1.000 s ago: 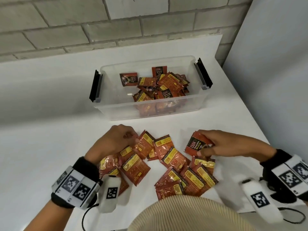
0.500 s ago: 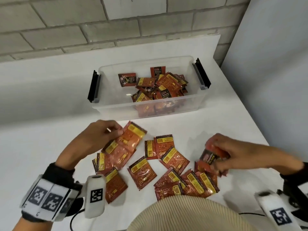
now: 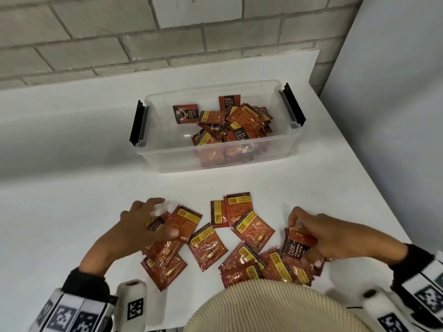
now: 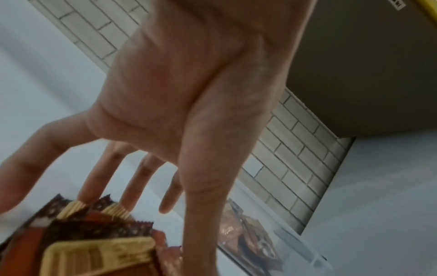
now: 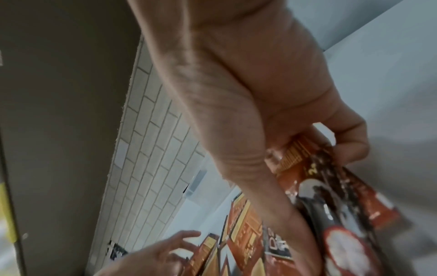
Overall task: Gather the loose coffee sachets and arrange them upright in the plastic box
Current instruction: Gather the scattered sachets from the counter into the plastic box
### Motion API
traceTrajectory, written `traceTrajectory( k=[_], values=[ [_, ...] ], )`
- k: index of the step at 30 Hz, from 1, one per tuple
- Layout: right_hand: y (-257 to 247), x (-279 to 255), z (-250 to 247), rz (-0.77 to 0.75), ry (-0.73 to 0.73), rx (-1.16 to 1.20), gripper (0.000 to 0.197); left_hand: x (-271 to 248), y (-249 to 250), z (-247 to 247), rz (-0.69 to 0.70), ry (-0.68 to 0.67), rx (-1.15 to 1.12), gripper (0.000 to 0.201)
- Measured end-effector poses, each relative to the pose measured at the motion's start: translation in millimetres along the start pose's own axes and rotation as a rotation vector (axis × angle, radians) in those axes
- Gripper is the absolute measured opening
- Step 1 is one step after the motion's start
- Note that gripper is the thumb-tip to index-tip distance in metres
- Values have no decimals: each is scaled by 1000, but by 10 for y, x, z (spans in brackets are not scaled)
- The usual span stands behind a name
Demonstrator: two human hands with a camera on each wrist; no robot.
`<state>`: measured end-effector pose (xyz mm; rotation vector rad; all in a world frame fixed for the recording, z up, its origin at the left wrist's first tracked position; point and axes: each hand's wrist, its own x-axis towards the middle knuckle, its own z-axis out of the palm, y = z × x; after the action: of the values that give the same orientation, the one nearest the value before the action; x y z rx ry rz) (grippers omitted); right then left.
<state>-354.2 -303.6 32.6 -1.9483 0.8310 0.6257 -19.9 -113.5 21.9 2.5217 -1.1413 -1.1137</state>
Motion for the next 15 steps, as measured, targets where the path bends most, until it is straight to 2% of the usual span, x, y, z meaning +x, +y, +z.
traceTrajectory(
  k=[2,4,6,7,10,11,14,15],
  values=[
    [15,7,-62,5,4,5,45,23,-2,61,-13,9,40,99],
    [32,7,-137,-16,9,32,34,47,15,98,-22,33,22,90],
    [38,-16,-234,-37,33,68,23,60,31,86,-40,-2,-84,80],
    [40,-31,-291,-42,46,89,20,56,47,63,-46,-23,-138,77],
    [30,-59,-466,-50,94,166,22,59,78,-22,-27,-56,-225,85],
    [21,-59,-521,-54,117,194,22,51,101,-54,-14,-43,-234,79],
    [-38,-57,-658,-82,179,254,22,68,139,-193,-11,53,-274,41],
    [-72,-61,-696,-98,183,273,22,78,136,-253,-8,85,-280,36]
  ],
)
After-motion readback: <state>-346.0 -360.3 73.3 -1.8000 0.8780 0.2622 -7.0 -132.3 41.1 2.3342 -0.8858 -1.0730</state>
